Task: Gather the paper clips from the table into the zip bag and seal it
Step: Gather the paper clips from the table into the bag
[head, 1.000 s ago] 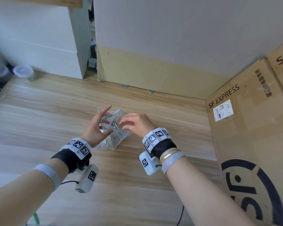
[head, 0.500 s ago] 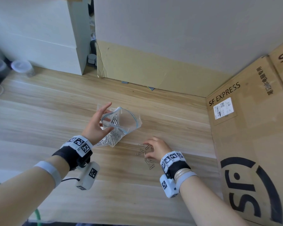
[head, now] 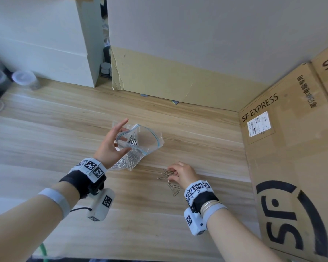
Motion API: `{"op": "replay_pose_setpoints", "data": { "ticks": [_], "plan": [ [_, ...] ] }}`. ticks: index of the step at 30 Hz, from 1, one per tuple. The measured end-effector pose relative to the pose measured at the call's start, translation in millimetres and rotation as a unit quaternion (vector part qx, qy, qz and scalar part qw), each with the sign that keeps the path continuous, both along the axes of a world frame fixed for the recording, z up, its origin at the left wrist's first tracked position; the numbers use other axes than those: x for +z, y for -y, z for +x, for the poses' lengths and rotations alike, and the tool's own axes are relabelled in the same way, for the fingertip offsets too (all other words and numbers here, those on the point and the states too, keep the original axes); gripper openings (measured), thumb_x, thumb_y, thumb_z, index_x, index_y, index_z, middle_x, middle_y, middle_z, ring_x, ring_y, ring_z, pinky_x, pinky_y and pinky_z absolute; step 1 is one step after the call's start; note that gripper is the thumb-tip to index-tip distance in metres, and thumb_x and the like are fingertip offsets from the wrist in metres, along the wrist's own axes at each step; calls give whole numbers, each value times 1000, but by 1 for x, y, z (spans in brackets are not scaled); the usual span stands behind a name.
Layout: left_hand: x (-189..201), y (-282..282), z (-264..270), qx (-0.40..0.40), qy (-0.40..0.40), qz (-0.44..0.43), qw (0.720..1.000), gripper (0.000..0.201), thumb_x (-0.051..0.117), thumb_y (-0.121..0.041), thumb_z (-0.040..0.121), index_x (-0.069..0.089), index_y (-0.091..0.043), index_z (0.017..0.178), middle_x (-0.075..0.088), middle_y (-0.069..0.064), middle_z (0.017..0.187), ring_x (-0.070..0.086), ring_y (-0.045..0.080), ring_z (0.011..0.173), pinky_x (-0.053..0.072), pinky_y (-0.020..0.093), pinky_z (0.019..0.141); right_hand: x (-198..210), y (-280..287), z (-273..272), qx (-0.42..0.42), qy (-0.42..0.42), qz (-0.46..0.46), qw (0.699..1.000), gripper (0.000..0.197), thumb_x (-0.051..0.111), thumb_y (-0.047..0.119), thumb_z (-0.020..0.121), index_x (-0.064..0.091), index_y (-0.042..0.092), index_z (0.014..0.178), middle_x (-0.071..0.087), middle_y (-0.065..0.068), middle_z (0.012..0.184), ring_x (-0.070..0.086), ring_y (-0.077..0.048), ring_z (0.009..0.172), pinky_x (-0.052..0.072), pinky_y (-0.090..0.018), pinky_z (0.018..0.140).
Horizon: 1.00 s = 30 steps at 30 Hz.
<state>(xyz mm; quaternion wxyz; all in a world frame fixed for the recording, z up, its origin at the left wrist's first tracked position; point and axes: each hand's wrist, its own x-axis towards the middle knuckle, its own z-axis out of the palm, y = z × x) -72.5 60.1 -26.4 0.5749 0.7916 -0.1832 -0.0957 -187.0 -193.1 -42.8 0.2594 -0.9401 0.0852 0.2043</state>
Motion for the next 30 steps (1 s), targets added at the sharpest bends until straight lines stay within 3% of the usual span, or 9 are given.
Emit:
{"op": "replay_pose_setpoints", "data": {
  "ticks": [2,8,12,16,20,25,28,30],
  "plan": [
    [1,0,0,0,0,5,1000,94,71,-2,72,22,-62,126,50,1,120,57,0,92,50,22,78,1,-1,0,5,-7,4,1000,40,73,21,75,63,12,113,62,-8,109,59,-15,82,49,-35,89],
    [3,-2,-1,0,-5,8,1000,93,70,-3,73,21,-61,127,49,-1,119,57,1,94,52,30,81,7,-2,-5,62,-72,-46,994,60,78,25,68,52,22,122,52,3,120,55,-18,103,46,-29,90],
    [5,-2,-2,4,-4,6,1000,95,70,-2,73,20,-66,123,49,-1,119,58,7,95,51,31,81,6,-5,-9,62,-55,-51,995,39,71,18,76,57,18,113,56,-1,119,58,-20,100,48,-33,90],
    [6,-1,-2,4,-3,7,1000,95,70,-2,73,20,-67,122,49,-2,118,58,8,96,52,31,80,6,-10,-10,76,-30,-49,995,25,62,12,83,61,13,108,59,-4,116,58,-21,101,46,-28,90],
    [5,0,-2,2,-5,10,1000,95,70,-2,73,20,-66,123,49,-1,119,58,8,95,52,32,81,5,-15,-7,81,-20,-61,995,22,56,11,84,62,11,105,63,-7,112,60,-24,99,48,-33,87],
    [5,0,-2,0,-11,11,1000,95,70,-2,73,21,-66,122,48,-9,115,57,-2,92,52,29,81,3,-19,-4,107,-14,-119,987,22,49,12,83,60,11,102,63,-10,104,60,-31,90,52,-40,75],
    [6,-1,-3,0,-14,10,1000,94,69,-2,73,21,-66,122,47,-15,114,58,5,93,51,29,82,3,-23,-3,115,-4,-143,983,20,47,10,83,59,9,99,63,-12,100,60,-34,85,50,-38,69],
    [6,-1,-3,1,-13,9,1000,94,69,-1,74,21,-67,122,49,-9,115,58,9,95,51,30,82,1,-24,-1,114,0,-149,982,20,47,8,82,59,8,98,63,-13,98,60,-35,83,48,-37,66]
  ]
}}
